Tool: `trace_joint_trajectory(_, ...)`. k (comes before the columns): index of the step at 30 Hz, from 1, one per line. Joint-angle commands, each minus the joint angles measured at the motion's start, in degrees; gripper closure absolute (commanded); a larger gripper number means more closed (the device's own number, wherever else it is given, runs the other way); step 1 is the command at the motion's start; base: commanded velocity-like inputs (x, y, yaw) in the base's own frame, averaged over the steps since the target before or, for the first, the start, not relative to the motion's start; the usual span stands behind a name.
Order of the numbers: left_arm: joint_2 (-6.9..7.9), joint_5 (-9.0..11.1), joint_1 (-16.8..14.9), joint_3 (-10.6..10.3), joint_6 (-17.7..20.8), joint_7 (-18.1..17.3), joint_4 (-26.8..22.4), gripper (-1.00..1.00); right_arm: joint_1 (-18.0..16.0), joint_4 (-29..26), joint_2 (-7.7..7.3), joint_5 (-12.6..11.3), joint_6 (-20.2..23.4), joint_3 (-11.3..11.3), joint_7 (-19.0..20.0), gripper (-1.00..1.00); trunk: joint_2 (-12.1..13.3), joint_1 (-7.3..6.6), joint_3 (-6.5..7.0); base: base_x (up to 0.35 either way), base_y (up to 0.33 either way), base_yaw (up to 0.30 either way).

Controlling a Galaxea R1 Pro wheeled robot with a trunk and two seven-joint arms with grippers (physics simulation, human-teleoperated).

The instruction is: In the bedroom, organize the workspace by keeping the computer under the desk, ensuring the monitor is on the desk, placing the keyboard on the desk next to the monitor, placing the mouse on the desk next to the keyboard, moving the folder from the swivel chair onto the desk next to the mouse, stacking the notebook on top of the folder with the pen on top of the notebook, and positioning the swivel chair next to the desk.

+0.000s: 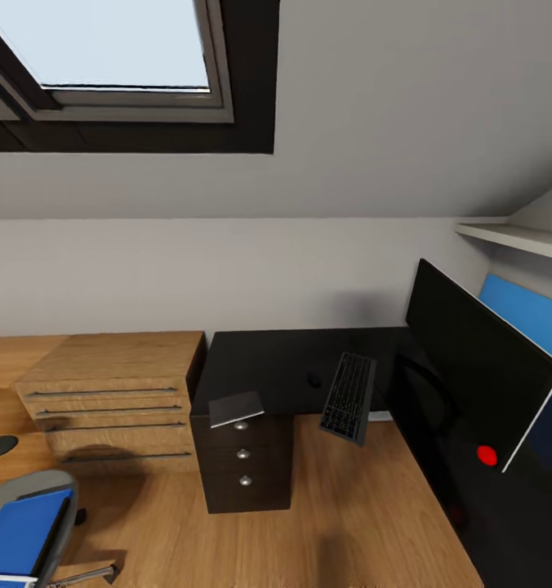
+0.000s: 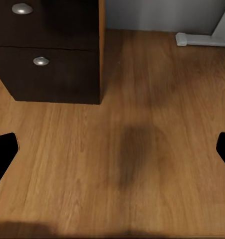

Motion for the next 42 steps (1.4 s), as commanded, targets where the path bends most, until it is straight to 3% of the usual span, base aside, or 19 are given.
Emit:
trace_joint_trajectory(1, 0.06, 0.6, -0.1, -0.4, -0.3, 0.4, 0.0, -1.00, -0.1, 0.0, 0.01, -0.5, -0.2, 0.5, -0.4, -1.00, -0.1, 0.01, -0.12, -0.083, 0.073, -0.009)
trace_joint_trajectory(11, 0.03, 0.6, -0.1, -0.5, -0.3, 0.4, 0.1, -1.00, -0.1, -1.3, -0.11, -0.7, -0.3, 0.3, -0.5, -1.00, -0.1, 0.01, -0.12, -0.018, 0.016, -0.002)
trace_joint_trajectory(13, 0.08, 0.6, -0.1, -0.4, -0.3, 0.4, 0.1, -1.00, -0.1, -5.4, -0.32, -1.2, -0.1, -0.8, -1.0, -1.00, -0.1, 0.01, -0.12, 0.000, 0.000, 0.000)
trace_joint_trajectory(16, 0.18, 0.6, -0.1, -0.4, -0.3, 0.4, 0.1, -1.00, 0.0, -14.8, -0.59, -2.4, 1.8, -4.5, -1.6, -1.00, -0.1, 0.01, -0.12, 0.000, 0.000, 0.000)
trace_joint_trajectory(18, 0.21, 0.6, -0.1, -0.3, -0.3, 0.4, 0.1, -1.00, 0.1, -23.6, -1.18, -3.6, 7.0, -7.9, -1.8, -1.00, -0.1, 0.01, -0.12, 0.000, 0.000, 0.000)
trace_joint_trajectory(19, 0.22, 0.6, -0.1, -0.3, -0.3, 0.4, 0.1, -1.00, 0.1, -30.0, -2.13, -4.6, 13.6, -10.2, -1.7, -1.00, -0.1, 0.01, -0.12, 0.000, 0.000, 0.000)
trace_joint_trajectory(20, 0.23, 0.6, -0.1, -0.3, -0.3, 0.4, 0.1, -1.00, 0.2, -32.7, -2.61, -5.1, 16.7, -11.1, -1.7, -1.00, -0.1, 0.01, -0.12, 0.000, 0.000, 0.000)
trace_joint_trajectory(21, 0.23, 0.6, -0.1, -0.3, -0.3, 0.4, 0.1, -1.00, 0.2, -38.1, -3.78, -6.5, 23.3, -13.2, -1.5, -1.00, -0.1, 0.01, -0.12, 0.000, 0.000, 0.000)
trace_joint_trajectory(22, 0.24, 0.5, -0.1, -0.3, -0.3, 0.4, 0.1, -1.00, 0.2, -44.6, -5.62, -10.5, 32.1, -17.0, -1.0, -1.00, -0.1, 0.01, -0.12, 0.000, 0.000, 0.000)
trace_joint_trajectory(25, 0.24, 0.5, -0.1, -0.3, -0.3, 0.4, 0.1, -1.00, 0.2, -48.5, -7.14, -16.7, 37.5, -21.5, -0.2, -1.00, -0.1, 0.01, -0.12, 0.000, 0.000, 0.000)
trace_joint_trajectory(26, 0.24, 0.5, -0.1, -0.3, -0.3, 0.4, 0.1, -1.00, 0.3, -50.0, -7.97, -20.8, 39.7, -24.1, 0.2, -1.00, -0.1, 0.01, -0.12, 0.000, 0.000, 0.000)
trace_joint_trajectory(28, 0.24, 0.6, -0.1, -0.3, -0.3, 0.4, 0.1, -1.00, 0.4, -51.3, -9.14, -25.5, 41.4, -26.9, 0.5, -1.00, -0.1, 0.01, -0.12, 0.000, 0.000, 0.000)
trace_joint_trajectory(30, 0.20, 0.6, -0.1, -0.3, -0.3, 0.4, 0.1, -1.00, 0.6, -51.9, -10.18, -28.1, 42.3, -28.5, 0.7, -1.00, -0.1, 0.01, -0.12, 0.000, 0.000, 0.000)
trace_joint_trajectory(33, 0.21, 0.6, -0.1, -0.4, -0.3, 0.4, 0.1, -1.00, 0.9, -51.5, -11.10, -29.9, 42.8, -29.7, 0.8, -1.00, -0.1, 0.01, -0.12, 0.000, 0.000, -0.011)
trace_joint_trajectory(42, 0.24, 0.6, -0.1, -0.3, -0.4, 0.4, 0.1, -1.00, 1.2, -48.8, -11.81, -30.5, 41.9, -30.3, 1.0, -1.00, -0.1, 0.01, 0.18, 0.000, 0.000, -0.178)
